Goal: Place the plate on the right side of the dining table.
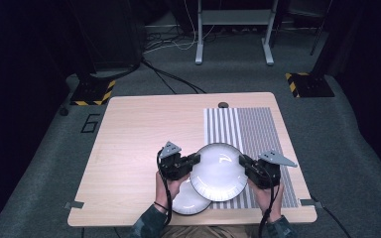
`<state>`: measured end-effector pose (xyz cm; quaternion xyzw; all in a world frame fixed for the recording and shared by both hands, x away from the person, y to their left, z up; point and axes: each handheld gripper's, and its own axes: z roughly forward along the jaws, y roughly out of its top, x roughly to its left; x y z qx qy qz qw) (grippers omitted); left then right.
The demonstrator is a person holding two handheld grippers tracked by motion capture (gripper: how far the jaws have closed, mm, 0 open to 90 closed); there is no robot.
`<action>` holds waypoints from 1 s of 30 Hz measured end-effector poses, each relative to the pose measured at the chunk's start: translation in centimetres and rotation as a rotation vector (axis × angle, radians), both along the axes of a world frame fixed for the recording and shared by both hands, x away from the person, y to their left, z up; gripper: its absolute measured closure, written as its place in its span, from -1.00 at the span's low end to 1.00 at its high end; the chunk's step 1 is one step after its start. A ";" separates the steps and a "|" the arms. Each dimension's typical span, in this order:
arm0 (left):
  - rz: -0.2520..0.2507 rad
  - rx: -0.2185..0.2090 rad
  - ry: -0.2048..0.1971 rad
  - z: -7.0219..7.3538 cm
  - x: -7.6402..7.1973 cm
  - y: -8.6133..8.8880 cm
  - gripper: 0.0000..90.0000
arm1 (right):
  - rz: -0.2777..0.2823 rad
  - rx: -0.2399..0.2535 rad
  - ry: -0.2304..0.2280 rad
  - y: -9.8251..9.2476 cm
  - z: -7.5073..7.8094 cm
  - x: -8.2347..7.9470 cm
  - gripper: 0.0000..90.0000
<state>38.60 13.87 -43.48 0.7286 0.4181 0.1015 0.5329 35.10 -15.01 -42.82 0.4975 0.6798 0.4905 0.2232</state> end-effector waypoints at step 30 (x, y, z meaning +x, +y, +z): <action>-0.047 0.009 0.000 2.5 2.5 -3.7 0.83 | -0.059 0.015 -0.002 -3.3 1.4 1.2 0.79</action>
